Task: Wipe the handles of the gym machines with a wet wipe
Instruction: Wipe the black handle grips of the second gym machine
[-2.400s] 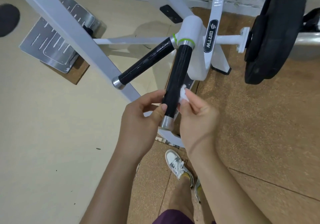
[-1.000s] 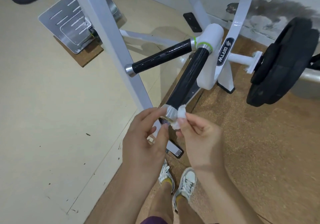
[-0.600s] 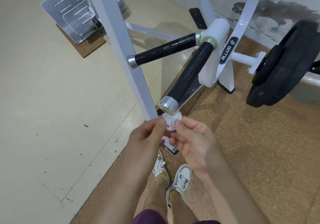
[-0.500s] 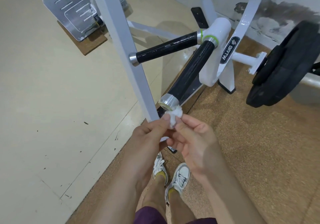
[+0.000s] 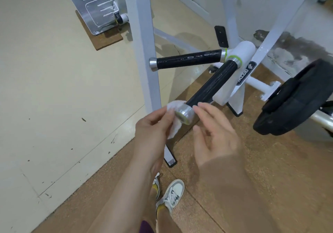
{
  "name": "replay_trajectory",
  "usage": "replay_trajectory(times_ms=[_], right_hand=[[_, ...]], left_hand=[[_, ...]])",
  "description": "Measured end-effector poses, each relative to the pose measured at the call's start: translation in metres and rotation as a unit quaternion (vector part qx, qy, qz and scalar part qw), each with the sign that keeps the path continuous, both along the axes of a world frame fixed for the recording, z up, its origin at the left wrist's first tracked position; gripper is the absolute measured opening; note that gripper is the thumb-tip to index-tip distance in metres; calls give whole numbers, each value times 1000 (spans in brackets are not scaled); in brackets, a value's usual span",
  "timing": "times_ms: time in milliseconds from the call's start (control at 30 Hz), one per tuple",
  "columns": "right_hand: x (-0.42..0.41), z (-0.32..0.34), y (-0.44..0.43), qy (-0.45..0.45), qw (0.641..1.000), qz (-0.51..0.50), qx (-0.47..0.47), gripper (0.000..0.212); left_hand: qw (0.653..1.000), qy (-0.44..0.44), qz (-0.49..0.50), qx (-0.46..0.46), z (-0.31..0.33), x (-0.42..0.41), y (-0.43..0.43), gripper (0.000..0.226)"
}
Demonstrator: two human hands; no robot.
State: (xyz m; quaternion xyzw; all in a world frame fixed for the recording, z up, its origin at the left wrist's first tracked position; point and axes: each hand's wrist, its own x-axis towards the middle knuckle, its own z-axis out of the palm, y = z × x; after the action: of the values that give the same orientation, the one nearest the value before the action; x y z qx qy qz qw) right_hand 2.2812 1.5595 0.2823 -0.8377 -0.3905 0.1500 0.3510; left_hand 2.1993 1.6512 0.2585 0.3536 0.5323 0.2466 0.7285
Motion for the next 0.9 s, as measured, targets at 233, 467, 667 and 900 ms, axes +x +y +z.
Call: replay_trajectory(times_ms=[233, 467, 667, 900], right_hand=[[-4, -4, -2, -75, 995, 52, -47, 45], [6, 4, 2, -43, 994, 63, -77, 42], [8, 8, 5, 24, 999, 22, -20, 42], [11, 7, 8, 13, 997, 57, -51, 50]], left_hand=[[997, 31, -16, 71, 5, 4, 12, 4], [984, 3, -72, 162, 18, 6, 32, 41], [985, -136, 36, -96, 14, 23, 39, 35], [990, 60, -82, 100, 6, 19, 30, 28]])
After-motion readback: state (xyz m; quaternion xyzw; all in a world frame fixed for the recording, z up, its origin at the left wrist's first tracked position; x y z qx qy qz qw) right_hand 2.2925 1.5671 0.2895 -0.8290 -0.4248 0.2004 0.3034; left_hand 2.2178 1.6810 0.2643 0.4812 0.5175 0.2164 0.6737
